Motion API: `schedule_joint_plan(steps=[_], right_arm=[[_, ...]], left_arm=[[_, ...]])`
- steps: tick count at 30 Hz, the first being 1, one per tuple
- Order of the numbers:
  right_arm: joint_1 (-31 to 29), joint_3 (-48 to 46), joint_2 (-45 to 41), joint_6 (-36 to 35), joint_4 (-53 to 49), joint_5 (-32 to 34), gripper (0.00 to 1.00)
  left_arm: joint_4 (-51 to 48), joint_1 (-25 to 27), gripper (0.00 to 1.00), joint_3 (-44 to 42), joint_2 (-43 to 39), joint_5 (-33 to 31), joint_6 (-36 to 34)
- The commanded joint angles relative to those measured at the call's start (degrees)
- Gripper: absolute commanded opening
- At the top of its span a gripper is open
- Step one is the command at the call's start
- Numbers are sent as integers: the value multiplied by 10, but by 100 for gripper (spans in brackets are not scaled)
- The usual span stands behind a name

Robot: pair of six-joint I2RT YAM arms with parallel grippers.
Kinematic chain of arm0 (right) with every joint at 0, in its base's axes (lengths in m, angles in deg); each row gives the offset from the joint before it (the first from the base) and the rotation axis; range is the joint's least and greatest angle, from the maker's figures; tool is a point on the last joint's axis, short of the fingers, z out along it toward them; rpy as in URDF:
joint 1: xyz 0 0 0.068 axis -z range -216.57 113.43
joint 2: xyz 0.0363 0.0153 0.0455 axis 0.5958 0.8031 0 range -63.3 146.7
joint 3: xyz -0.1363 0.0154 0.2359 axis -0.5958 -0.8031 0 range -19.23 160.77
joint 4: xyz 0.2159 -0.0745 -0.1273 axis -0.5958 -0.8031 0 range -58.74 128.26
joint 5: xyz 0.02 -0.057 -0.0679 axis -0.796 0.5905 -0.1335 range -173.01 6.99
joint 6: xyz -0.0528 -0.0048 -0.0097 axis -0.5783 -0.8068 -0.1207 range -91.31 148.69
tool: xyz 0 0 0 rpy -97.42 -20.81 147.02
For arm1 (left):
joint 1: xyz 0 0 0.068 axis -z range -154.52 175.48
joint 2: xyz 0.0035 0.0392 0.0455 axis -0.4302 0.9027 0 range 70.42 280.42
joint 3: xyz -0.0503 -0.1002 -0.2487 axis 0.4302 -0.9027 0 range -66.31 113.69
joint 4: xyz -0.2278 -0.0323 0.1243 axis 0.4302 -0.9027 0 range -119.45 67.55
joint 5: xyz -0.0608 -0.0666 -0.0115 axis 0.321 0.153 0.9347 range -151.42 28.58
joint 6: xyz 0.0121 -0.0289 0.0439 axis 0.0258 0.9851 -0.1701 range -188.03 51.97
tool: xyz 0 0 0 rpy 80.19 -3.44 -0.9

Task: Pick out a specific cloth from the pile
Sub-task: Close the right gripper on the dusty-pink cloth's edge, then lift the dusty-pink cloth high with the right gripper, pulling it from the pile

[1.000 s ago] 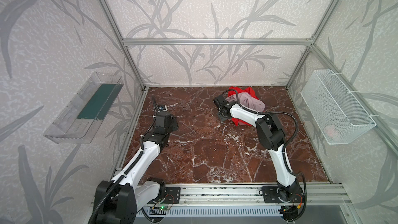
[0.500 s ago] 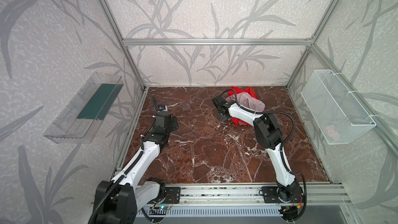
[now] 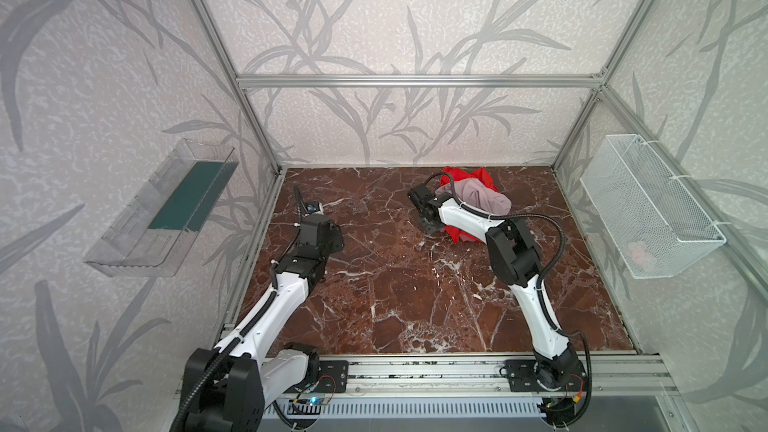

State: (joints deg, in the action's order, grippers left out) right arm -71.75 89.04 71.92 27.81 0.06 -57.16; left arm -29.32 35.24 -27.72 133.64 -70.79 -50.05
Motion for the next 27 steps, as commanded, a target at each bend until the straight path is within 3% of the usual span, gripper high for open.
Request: schedule_joint_plan(steps=[1,4,7,8,13,19,27], right_arm=[[3,-5,-3,4,-15,-4,35],[2,-3,2,3,-16,-1,27],[4,5,7,2,-20,-3,3],[3,7,5,3,-21,-4,0],[3,-32,-53,19,13,-25,0],[8,-105,-182,29,65,-64,0],[66,-173,-325,67,84,-165,0]], left_arm=[[5,3,59,9,3,-7,-6],[4,3,59,9,3,-8,-6],[3,3,59,9,0,-8,-6],[2,3,59,8,-2,-8,-7],[-6,3,59,10,-11,-7,-2],[-25,3,59,20,-33,9,28],[-86,3,58,91,-39,109,113]])
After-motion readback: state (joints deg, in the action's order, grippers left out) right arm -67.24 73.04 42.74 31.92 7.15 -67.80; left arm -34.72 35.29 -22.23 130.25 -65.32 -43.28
